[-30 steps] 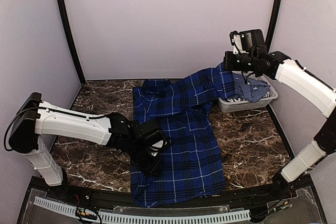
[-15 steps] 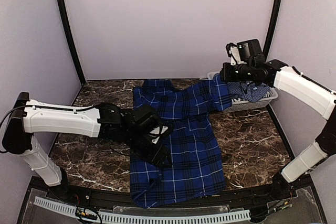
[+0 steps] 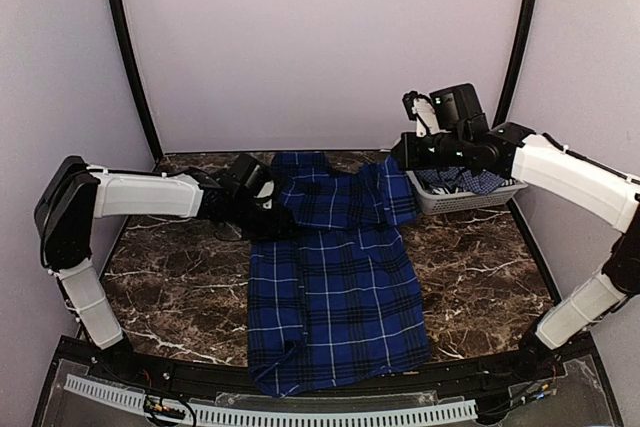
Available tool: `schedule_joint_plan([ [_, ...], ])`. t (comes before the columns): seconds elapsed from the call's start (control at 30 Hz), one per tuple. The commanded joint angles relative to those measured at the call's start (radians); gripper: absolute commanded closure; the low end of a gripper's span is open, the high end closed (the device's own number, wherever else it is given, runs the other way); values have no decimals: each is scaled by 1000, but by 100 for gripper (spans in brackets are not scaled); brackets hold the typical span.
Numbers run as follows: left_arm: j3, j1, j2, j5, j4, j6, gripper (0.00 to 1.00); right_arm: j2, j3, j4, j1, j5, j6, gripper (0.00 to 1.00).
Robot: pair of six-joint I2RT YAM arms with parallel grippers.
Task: Fold and stack the long sleeve shirts
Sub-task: Move the 1/3-folded shirt to the center of the board.
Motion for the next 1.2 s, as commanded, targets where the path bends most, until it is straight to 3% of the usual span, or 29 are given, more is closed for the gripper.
schedule_joint_plan([
  [0.0, 70, 72, 106, -11, 105, 33, 46, 15, -26, 57, 44, -29, 26, 100],
  [0.43, 357, 224, 448, 36, 63, 122, 48, 125, 14, 79, 78, -98, 37, 100],
  [0.7, 693, 261, 620, 78, -81, 194, 46, 279, 114, 96, 78, -163, 36, 100],
  [0.9, 937, 281, 659, 131, -222, 245, 42, 427, 226, 103, 76, -179, 37, 100],
  [1.07, 872, 280, 524, 177, -278, 233, 42, 509, 275, 126, 74, -184, 50, 100],
  [1.17, 639, 280, 343, 199, -213, 191, 44, 552, 295, 130, 66, -176, 55, 100],
])
